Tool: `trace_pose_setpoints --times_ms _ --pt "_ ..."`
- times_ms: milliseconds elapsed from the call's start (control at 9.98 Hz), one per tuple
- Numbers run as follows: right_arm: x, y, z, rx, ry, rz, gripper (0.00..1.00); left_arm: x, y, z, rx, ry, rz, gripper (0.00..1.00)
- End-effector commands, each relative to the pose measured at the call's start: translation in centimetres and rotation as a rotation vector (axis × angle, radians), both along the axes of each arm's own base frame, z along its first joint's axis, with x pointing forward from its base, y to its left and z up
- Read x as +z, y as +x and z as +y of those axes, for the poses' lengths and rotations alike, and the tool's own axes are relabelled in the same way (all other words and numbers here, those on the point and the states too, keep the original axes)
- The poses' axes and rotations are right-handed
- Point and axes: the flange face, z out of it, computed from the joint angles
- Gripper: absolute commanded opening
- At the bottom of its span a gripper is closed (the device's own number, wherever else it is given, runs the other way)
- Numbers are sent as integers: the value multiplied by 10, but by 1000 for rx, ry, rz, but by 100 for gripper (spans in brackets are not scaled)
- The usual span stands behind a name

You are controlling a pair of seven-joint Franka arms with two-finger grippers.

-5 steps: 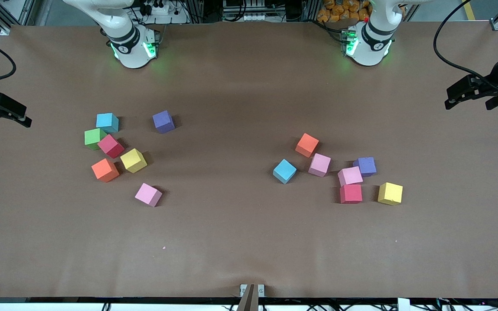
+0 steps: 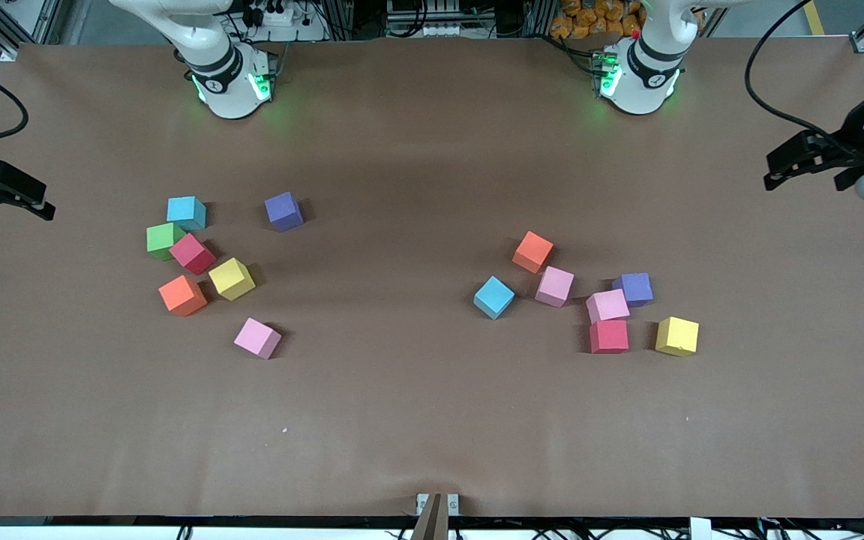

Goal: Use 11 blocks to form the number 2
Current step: 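Move the left gripper toward the orange cube while the right gripper reaches the blue cube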

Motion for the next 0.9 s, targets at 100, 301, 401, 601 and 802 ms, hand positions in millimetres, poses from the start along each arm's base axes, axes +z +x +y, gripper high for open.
trace_pose_setpoints --times_ms 100,301,401,601,802 --pt "2 1 -2 -4 -11 6 100 -12 1 -29 -34 -5 18 100" --pt "1 1 -3 -4 -11 6 100 -27 6 -38 -57 -1 45 100" --pt "-1 1 -2 -4 -11 10 100 -37 8 -45 -63 -9 66 100" --pt "-2 2 0 1 -11 15 100 -70 5 -72 -104 -31 81 100" --pt "-1 1 4 8 -11 12 100 -119 -6 -110 -150 -61 101 100"
